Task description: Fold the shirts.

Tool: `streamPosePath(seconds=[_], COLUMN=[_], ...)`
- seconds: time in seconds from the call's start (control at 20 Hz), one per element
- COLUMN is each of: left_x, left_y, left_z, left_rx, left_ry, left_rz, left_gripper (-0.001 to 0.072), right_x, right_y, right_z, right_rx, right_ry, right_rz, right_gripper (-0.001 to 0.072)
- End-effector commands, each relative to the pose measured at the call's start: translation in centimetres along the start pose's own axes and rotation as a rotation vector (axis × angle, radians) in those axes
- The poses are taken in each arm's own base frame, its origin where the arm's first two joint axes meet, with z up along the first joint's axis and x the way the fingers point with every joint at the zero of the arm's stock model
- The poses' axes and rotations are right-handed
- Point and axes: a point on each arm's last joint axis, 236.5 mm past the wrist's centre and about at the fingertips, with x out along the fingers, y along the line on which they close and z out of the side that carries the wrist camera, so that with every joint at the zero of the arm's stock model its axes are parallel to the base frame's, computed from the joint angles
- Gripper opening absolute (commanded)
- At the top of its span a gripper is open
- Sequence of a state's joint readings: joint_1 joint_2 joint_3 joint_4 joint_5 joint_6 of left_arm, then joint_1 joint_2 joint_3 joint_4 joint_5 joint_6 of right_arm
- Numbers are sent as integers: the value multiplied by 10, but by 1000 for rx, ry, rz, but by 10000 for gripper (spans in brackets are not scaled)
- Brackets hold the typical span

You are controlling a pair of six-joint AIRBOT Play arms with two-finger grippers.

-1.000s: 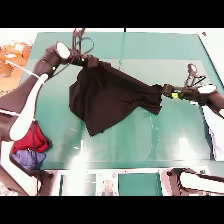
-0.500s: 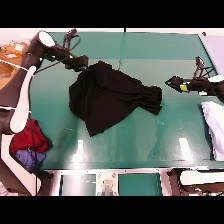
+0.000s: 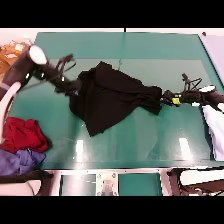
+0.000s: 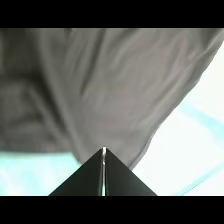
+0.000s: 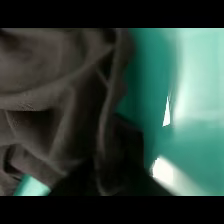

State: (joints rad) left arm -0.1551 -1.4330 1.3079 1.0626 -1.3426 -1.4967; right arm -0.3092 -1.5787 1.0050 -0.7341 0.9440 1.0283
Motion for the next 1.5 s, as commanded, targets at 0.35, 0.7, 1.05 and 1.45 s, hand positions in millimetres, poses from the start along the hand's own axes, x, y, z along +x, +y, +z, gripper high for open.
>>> streamPosePath(seconds=[0.35,0.7,1.05,1.45], left_x=[104,126,89,-193], left_y=[8,7,-61,-160], left_z=[-114,-102,-106,-15], left_rx=[-292,-407,-191,314], left_ry=[-143,-171,-73,-541], left_rz=[14,-22,-250,-255], left_gripper=[560,511,20,21], right_x=[16,14,-26,-341], right_y=[7,10,45,252], right_z=[-3,2,11,51], right_rx=[-5,-10,-29,-427], right_ry=[3,-8,-22,-839], right_rz=[4,7,70,169], right_gripper=[22,22,20,21])
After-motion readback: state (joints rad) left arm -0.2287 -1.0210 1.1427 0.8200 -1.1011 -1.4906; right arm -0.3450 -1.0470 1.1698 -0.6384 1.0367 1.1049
